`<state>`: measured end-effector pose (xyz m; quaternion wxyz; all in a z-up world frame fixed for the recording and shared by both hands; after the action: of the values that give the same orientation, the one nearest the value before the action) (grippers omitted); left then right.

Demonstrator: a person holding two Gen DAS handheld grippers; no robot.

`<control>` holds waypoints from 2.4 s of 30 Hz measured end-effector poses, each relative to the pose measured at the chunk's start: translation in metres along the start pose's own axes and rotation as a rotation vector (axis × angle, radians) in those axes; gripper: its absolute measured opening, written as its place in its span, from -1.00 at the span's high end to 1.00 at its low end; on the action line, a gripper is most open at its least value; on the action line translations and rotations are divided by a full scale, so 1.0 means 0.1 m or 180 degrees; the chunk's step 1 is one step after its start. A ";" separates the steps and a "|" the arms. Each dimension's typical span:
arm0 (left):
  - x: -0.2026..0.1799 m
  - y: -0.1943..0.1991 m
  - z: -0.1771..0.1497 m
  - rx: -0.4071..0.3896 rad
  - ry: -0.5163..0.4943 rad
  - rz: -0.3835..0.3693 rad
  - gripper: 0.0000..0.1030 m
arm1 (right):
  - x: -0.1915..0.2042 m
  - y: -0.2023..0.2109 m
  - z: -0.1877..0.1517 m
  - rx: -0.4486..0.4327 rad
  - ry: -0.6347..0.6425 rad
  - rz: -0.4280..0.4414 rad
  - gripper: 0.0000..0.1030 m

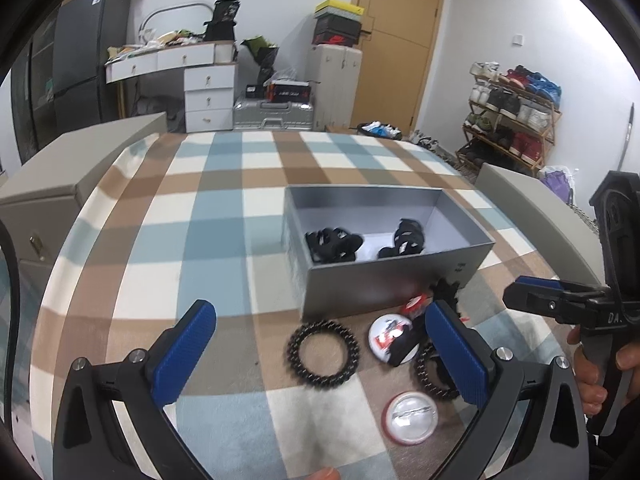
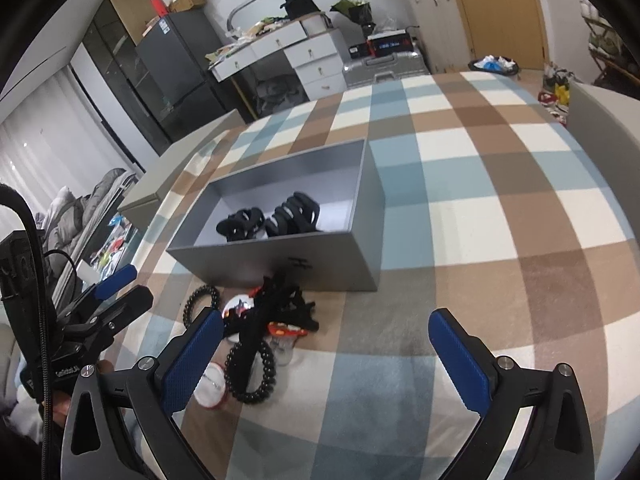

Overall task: Organize jewelry
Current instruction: 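Withdraw both tools from the box toward the remaining jewelry, then grasp the black beaded coil with the left tool while the right grasps the red-and-clear hair tie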

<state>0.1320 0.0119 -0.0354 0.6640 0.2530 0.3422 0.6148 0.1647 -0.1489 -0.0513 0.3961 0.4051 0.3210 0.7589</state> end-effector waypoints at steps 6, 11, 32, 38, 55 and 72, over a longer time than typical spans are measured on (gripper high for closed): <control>0.08 -0.05 -0.09 0.0095 0.0099 0.0049 -0.98 | 0.06 -0.11 -0.09 0.0119 0.0148 -0.0117 -0.99; 0.11 -0.10 -0.15 0.0157 0.0093 0.0069 -0.98 | 0.06 -0.21 -0.13 0.0218 0.0249 -0.0296 -0.83; 0.15 -0.16 -0.21 0.0302 0.0115 0.0060 -0.98 | -0.07 -0.29 -0.09 0.0301 0.0378 -0.0860 -0.79; 0.13 -0.20 -0.18 0.0314 0.0140 -0.0003 -0.98 | -0.18 -0.21 -0.13 0.0286 0.0309 -0.0895 -0.79; 0.18 -0.23 -0.22 0.0428 0.0218 0.0035 -0.98 | 0.11 -0.34 -0.12 0.0286 0.0694 -0.0783 0.16; 0.17 -0.25 -0.24 0.0491 0.0207 0.0018 -0.98 | 0.22 -0.27 -0.09 0.0146 0.0715 -0.0384 0.48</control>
<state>0.1300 0.0237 -0.0715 0.6293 0.2843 0.4093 0.5963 0.1581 -0.1187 -0.0695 0.3933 0.3065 0.4044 0.7667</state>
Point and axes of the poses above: each gripper's, at about its wrist camera, not at the fingertips, and y roughly against the way its jaws point, x to its left, z to its top, the point moved 7 cm from there along -y, roughly the way its jaws point, and after that the axes turned 10 degrees about x, right-handed, at the moved point
